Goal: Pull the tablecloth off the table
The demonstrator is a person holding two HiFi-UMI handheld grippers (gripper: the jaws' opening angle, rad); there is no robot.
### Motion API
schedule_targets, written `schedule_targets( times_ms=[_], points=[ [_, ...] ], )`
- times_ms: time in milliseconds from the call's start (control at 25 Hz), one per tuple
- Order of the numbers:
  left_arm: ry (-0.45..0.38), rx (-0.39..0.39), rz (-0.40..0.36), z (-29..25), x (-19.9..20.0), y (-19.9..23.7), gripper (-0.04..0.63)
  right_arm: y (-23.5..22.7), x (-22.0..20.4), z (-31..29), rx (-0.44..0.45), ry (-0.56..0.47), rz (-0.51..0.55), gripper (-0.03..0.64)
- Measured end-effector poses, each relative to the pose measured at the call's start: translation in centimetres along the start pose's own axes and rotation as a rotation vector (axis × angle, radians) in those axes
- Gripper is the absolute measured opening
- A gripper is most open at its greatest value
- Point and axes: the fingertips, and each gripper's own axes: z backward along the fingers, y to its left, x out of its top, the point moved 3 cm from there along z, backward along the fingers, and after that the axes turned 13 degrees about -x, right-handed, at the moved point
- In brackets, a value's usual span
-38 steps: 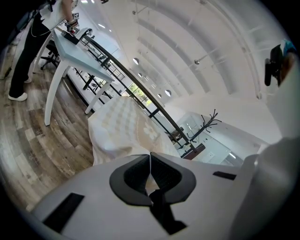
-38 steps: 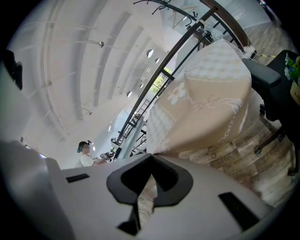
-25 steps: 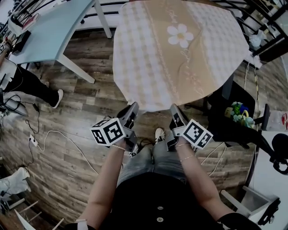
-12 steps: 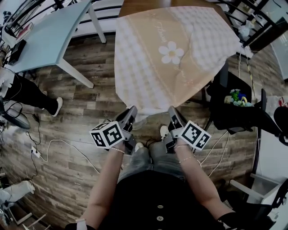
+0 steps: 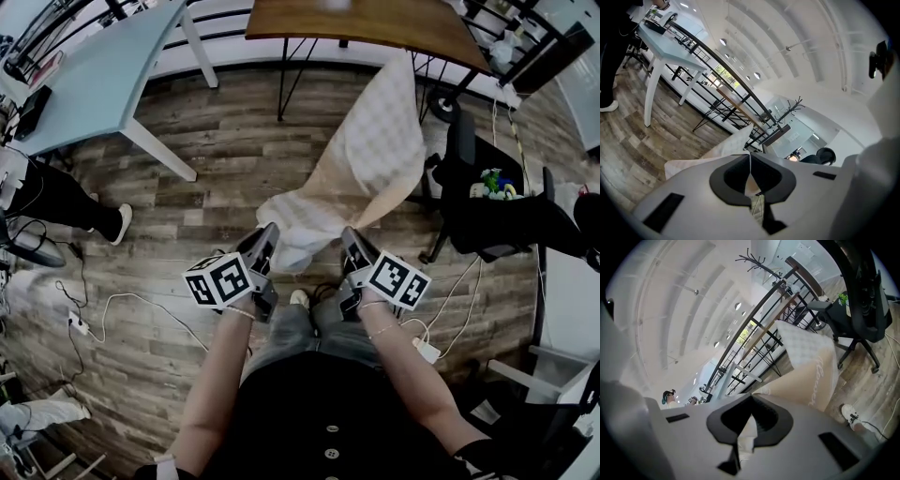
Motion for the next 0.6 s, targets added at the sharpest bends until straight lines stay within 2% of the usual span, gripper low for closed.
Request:
schedule_targets(
  times_ms=[240, 600],
  points=[
    [0.041, -0.003, 0.005, 0.2, -1.0, 0.3, 0.016, -1.5, -1.9, -0.1, -0.07, 0.073, -0.047, 0.028],
    [0.019, -0.028, -0.004, 0.5, -0.2, -0.1, 0.017, -0.5, -1.7, -0.1, -0.054, 0.056, -0.015, 0.028]
  ],
)
